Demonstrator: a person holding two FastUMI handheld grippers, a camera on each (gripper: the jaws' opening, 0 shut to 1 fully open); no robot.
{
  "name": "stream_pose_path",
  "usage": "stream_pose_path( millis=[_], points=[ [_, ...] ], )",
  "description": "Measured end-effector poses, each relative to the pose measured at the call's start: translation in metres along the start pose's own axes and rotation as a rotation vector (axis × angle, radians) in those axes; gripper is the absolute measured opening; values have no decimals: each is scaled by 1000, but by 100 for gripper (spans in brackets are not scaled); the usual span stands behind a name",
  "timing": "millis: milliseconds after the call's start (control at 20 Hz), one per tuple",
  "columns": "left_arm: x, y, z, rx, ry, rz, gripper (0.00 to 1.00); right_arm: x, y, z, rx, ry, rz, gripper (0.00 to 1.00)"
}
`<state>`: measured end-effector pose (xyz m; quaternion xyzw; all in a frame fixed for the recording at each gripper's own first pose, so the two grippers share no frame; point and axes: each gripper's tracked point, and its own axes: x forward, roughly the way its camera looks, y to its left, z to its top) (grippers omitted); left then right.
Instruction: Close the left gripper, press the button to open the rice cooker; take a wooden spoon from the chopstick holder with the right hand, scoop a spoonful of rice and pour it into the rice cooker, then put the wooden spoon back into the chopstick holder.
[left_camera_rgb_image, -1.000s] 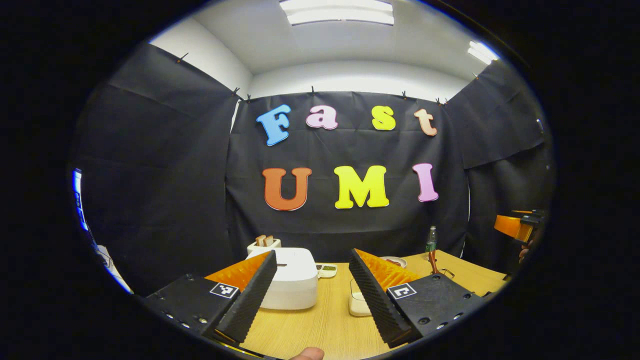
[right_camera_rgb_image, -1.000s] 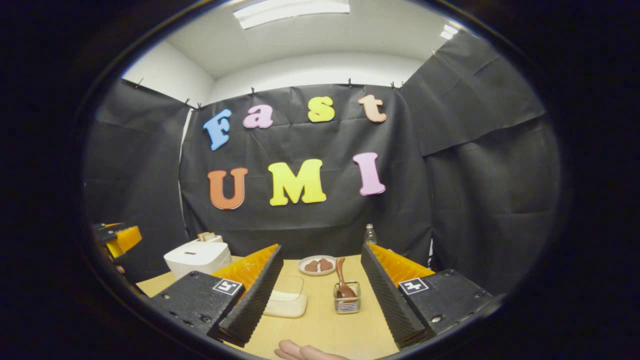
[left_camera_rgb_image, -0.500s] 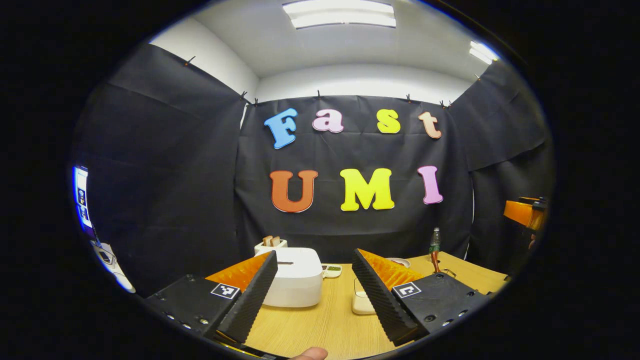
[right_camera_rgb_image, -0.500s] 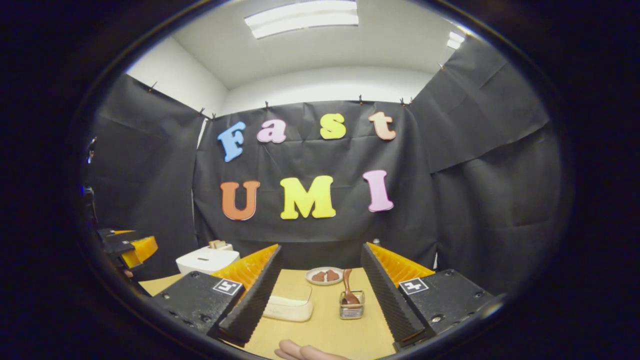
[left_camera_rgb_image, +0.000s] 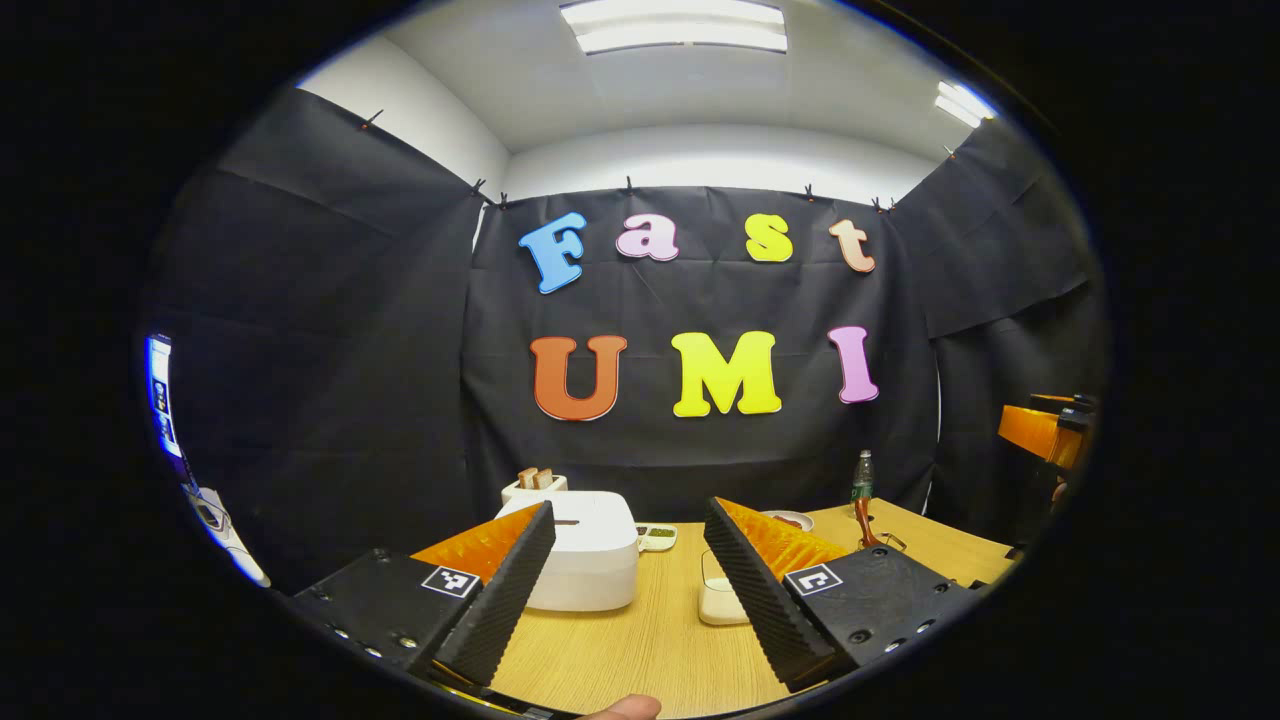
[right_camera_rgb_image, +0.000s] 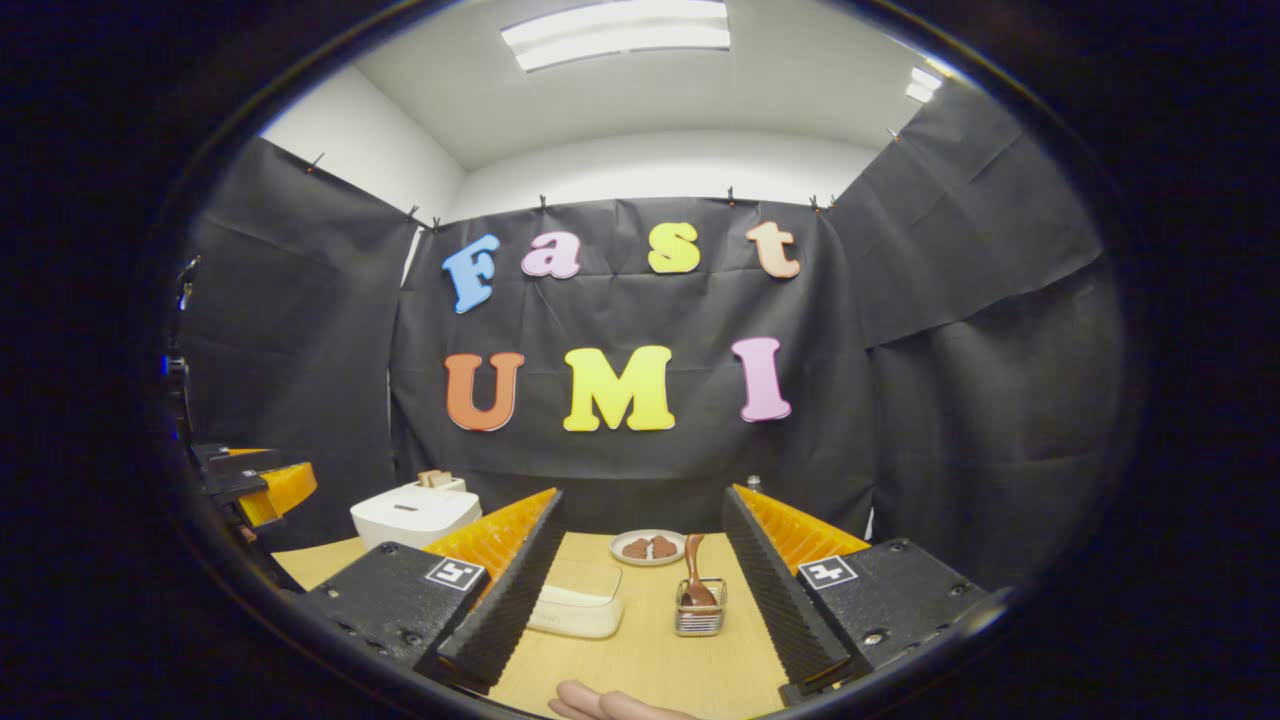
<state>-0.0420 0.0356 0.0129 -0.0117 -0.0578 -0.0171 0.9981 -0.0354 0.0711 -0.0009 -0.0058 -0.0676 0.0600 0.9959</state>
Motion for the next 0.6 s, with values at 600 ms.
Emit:
stream_pose_path(
  millis=[600],
  points=[
    [-8, -9, -3, -1, 7, -25, 95, 0, 12, -16, -39, -14, 35, 99]
  ],
)
